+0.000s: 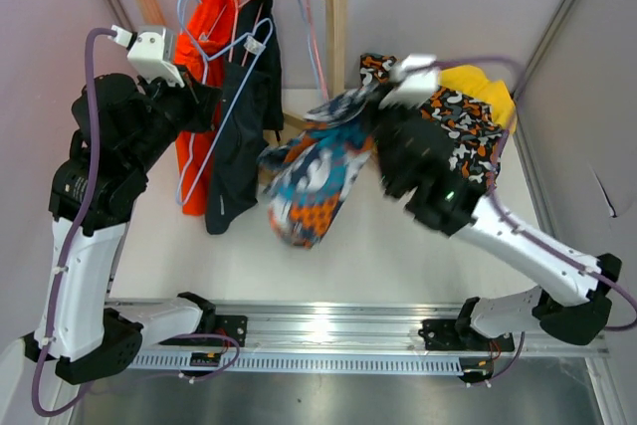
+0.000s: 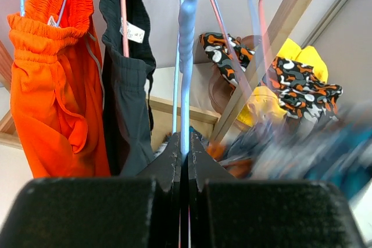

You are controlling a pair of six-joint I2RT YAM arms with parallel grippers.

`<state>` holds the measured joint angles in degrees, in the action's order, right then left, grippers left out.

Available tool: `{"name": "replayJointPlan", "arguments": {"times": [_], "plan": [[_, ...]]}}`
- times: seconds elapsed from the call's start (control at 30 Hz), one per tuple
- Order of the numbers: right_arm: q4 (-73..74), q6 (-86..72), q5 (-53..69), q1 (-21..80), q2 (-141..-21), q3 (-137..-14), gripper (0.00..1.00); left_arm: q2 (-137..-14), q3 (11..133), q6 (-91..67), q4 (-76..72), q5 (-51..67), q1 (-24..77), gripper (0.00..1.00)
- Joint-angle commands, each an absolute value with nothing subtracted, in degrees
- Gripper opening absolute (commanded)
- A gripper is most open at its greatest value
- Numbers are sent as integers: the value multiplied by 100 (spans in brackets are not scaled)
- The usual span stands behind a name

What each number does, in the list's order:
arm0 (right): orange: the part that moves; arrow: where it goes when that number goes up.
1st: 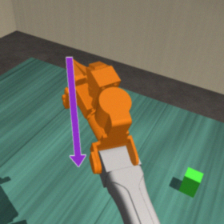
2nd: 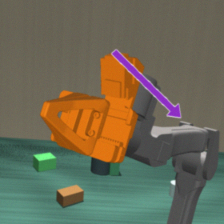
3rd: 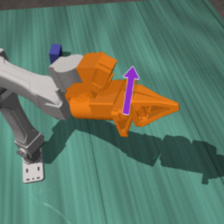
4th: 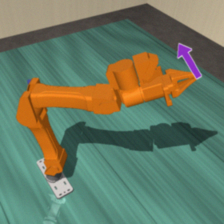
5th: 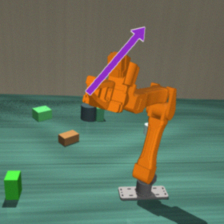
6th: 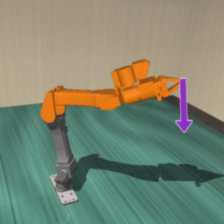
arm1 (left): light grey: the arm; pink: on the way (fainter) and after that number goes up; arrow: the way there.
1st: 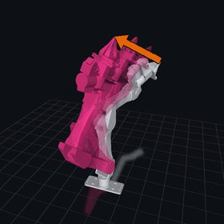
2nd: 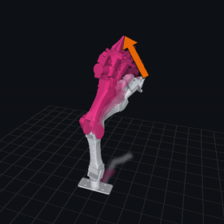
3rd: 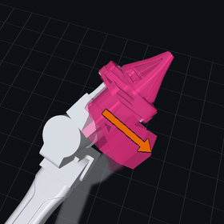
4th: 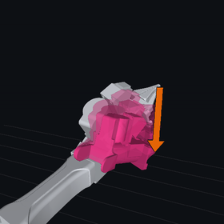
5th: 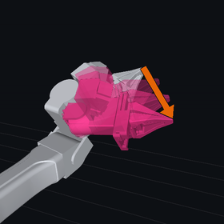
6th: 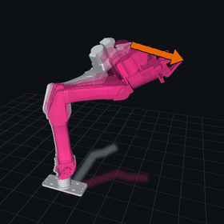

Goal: Remove the shorts from the hanger

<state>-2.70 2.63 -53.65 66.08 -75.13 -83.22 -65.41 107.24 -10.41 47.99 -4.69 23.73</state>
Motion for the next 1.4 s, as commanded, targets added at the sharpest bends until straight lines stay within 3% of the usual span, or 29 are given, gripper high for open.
{"name": "replayJointPlan", "arguments": {"times": [0.0, 0.03, 0.2, 0.53, 0.73, 0.77, 0.8, 0.87, 1.0, 1.17, 1.37], "plan": [[-545, 940, -4450, 5110, -7514, -9569, 0, -6469, 10758, -870, 4456, -624, 2391, 0], [-449, 862, -4186, 4384, -7767, -9789, 0, -6469, 10732, -853, 4430, -633, 2391, 0], [-45, 388, -3034, 2876, -8901, -11421, 0, -6539, 10591, -835, 4158, -677, 2391, 0], [-1116, 167, -2004, 1706, -10711, -12101, 0, -6803, 10538, -756, 3797, -685, 2391, 0], [-1311, 159, -2530, 1232, -11819, -12506, 0, -7013, 10564, -668, 3735, -730, 2391, 0], [-1162, 106, -2583, 1170, -11934, -12568, 10, -7048, 10591, -659, 3701, -712, 2391, 0], [-795, 27, -2662, 1099, -12023, -12621, 34, -7101, 10591, -659, 3674, -695, 2382, 0], [-284, -376, -2628, 862, -12259, -12638, 99, -7128, 10617, -616, 3569, -607, 2391, 0], [1369, -1115, -3233, 607, -12455, -12563, 99, -7451, 10958, -545, 3454, -291, 2391, 0], [-277, -1589, -3252, 703, -10386, -9611, 99, -8041, 11696, -352, 3446, -185, 2391, 0], [-711, -2135, -3216, 1194, -8379, -7096, 99, -9253, 12987, -237, 3655, -44, 2373, 0]]}}
